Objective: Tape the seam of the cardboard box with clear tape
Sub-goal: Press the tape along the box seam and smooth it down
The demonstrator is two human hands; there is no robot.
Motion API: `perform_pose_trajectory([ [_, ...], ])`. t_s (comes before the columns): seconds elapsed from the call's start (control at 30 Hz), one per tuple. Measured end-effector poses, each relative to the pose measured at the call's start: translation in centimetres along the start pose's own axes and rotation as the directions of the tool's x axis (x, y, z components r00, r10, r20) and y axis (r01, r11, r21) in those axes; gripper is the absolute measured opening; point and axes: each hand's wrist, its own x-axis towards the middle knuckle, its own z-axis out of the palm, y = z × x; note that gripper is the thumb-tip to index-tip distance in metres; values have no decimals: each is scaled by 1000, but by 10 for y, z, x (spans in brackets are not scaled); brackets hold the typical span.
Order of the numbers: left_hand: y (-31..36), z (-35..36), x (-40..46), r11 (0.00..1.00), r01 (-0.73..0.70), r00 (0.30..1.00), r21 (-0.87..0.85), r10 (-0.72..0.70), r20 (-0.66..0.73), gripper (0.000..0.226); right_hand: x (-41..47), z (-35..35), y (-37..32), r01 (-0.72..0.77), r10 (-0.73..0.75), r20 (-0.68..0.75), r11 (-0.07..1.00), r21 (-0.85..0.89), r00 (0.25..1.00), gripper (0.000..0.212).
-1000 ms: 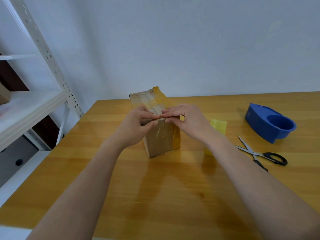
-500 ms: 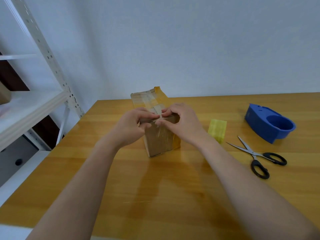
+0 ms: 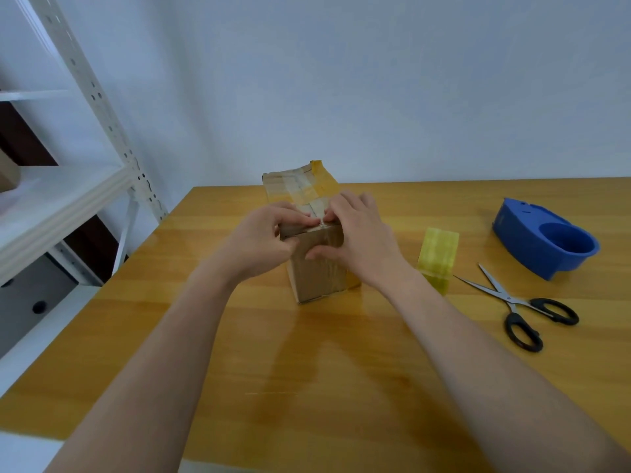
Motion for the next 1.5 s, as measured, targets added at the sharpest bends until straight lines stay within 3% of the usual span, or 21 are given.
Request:
perform_pose_trajectory([
  [0.2,4,9,-1,996,22,996,83,-15,-89,26,-1,-6,0,27,-26,94,1000,-3,995,64],
  [0.3,6,16,-1,988,9,989,152,14,-150,6,-2,-14,9,41,-57,124,991,130,991,50],
  [0.4,8,26,-2,982,10,972,188,35,-232,21,-1,-16,16,19,-50,135,975,219,990,35],
  [0.53,8,30,1,982,-1,967,188,49,-250,27,3,-19,11,2,-27,144,984,175,989,41],
  [0.63,6,28,2,986,-8,967,164,50,-251,31,7,-19,5,9,-20,73,988,153,997,37],
  [1.17,-6,31,0,985,-63,954,160,107,-279,21,8,-16,13,174,-174,40,985,7,984,22],
  [1.5,-6,33,-3,968,-86,968,236,138,-209,28,-3,-8,16,190,-189,32,981,-34,982,28],
])
